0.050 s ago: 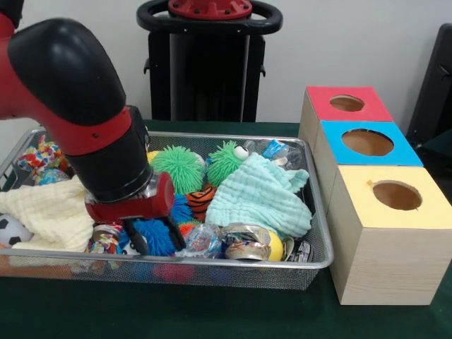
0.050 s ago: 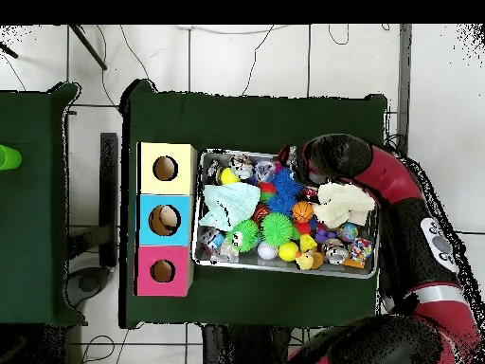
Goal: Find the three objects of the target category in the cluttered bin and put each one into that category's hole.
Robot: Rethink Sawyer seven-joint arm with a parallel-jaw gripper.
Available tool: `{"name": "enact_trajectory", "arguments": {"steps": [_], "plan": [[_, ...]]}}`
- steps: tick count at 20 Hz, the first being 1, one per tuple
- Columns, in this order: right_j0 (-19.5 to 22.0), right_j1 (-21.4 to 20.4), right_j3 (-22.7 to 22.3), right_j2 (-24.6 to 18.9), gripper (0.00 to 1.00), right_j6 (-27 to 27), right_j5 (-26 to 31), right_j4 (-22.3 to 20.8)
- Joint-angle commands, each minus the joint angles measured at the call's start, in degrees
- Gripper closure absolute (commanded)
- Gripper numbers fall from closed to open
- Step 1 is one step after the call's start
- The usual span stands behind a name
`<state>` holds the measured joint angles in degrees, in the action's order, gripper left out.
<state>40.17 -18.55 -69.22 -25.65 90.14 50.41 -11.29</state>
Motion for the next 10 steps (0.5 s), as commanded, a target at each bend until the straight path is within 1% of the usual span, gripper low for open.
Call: {"name": "enact_trajectory", "arguments": {"steps": [1,5,10], "plan": [[-0.3,-4.2,2.5,-2.6,0.00,-6.3,7.8,-0.3],[-0.2,-4.3,2.2,-2.7,0.00,-6.3,7.2,-0.5],[-0.1,-3.4,1.5,-2.6,0.00,-6.8,4.6,-1.4]]}}
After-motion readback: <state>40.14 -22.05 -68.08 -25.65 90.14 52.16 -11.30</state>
